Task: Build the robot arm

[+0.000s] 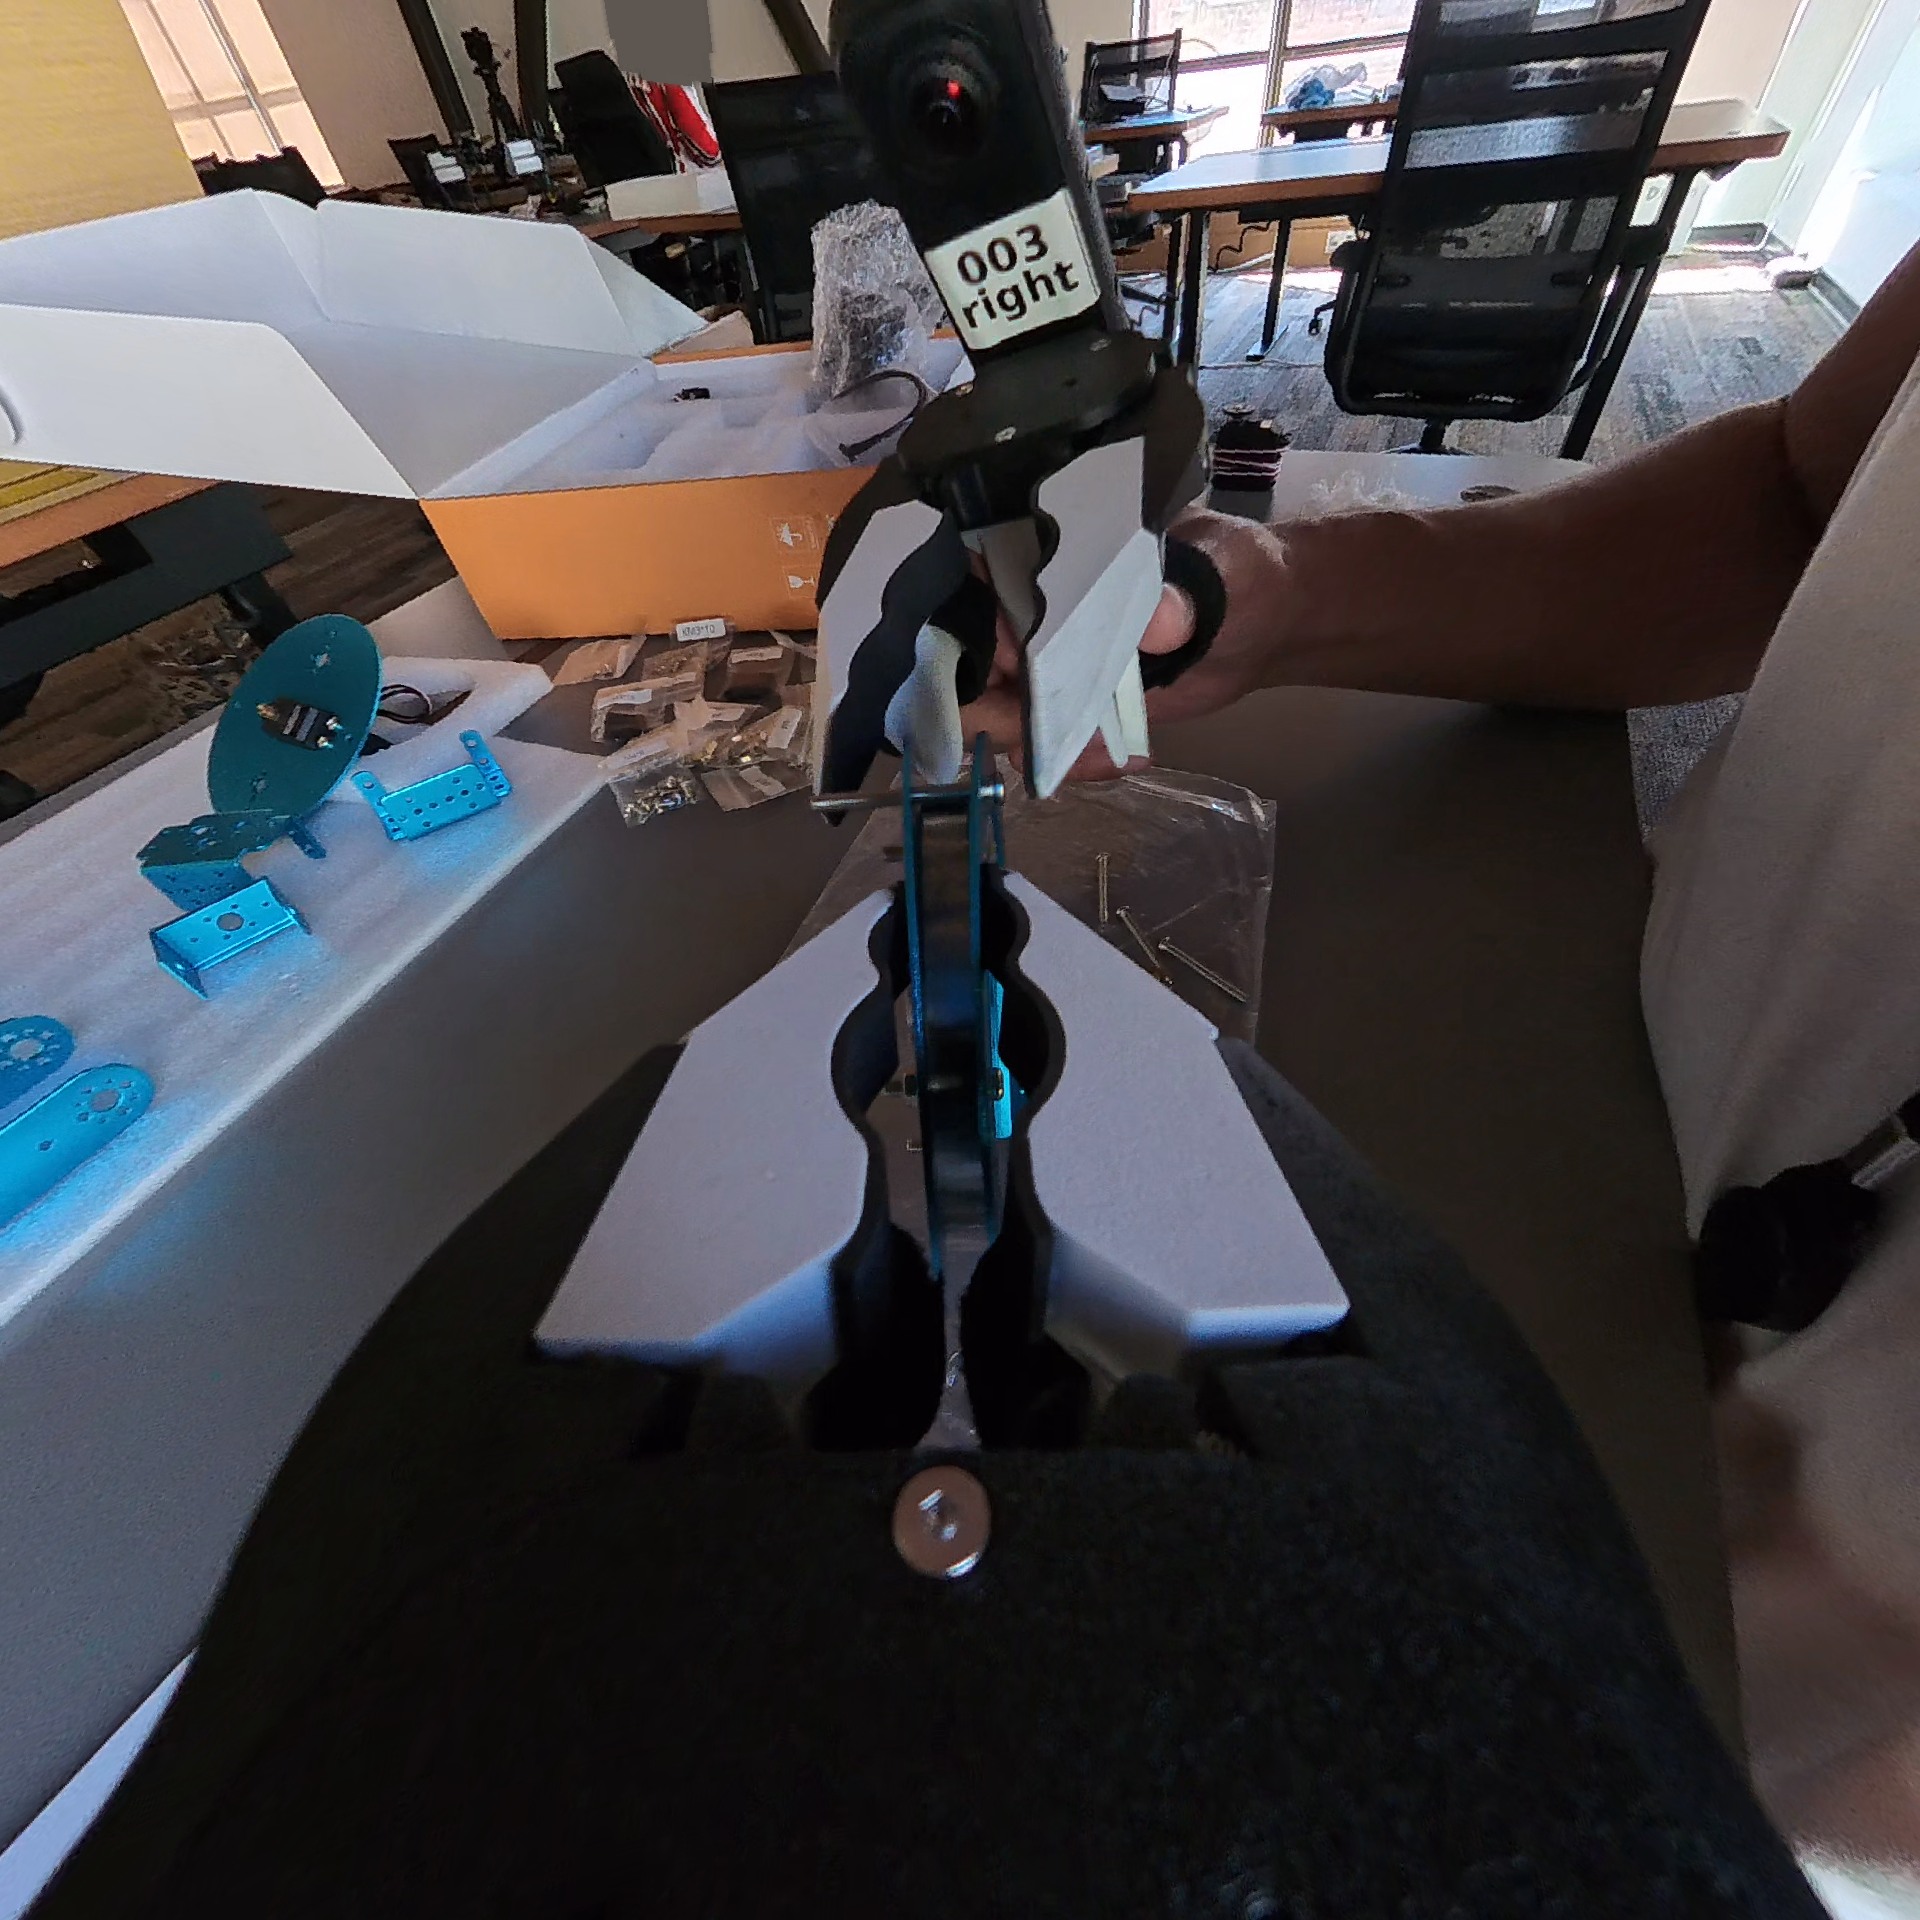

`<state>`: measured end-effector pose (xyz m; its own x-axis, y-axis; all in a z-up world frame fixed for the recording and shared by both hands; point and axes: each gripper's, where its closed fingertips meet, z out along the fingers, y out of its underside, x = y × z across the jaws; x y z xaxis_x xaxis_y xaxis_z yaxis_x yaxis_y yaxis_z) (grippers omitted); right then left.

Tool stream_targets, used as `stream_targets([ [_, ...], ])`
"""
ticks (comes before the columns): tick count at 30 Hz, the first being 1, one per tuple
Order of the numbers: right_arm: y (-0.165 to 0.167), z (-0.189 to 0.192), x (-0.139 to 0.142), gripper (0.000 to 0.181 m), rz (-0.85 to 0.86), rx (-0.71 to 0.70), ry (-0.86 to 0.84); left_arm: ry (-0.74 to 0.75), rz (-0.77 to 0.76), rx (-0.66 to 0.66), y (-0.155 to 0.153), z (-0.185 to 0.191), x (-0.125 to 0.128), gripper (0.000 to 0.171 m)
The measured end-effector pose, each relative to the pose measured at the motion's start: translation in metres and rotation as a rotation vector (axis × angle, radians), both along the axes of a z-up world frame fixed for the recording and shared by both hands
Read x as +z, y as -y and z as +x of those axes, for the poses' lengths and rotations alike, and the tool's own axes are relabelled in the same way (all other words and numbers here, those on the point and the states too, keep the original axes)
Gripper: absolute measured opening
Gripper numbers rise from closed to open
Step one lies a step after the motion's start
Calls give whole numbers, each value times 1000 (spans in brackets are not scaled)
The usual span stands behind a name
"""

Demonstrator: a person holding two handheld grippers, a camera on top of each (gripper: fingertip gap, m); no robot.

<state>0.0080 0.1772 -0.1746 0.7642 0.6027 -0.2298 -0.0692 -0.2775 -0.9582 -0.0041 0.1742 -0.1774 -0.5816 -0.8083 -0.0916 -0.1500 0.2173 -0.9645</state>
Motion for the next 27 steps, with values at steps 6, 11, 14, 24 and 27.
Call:
stream_targets([
  [6, -1, 4, -3, 44, 13, -31, 27, -4, -4, -9, 3, 0, 0, 12],
  [11, -2, 6, -3, 46, 12, -48, 31, -4, -9, -10, 6, 3, 0, 12],
  [14, 2, 7, -2, 48, 17, -46, 26, -3, -9, -12, 7, 3, 0, 12],
  [24, 67, 35, -77, 22, -436, -15, 301, -9, 52, 71, -11, -5, -4, 12],
  [27, 76, 22, -97, 19, -471, 34, 486, -15, 35, 90, -16, -11, -5, 12],
])
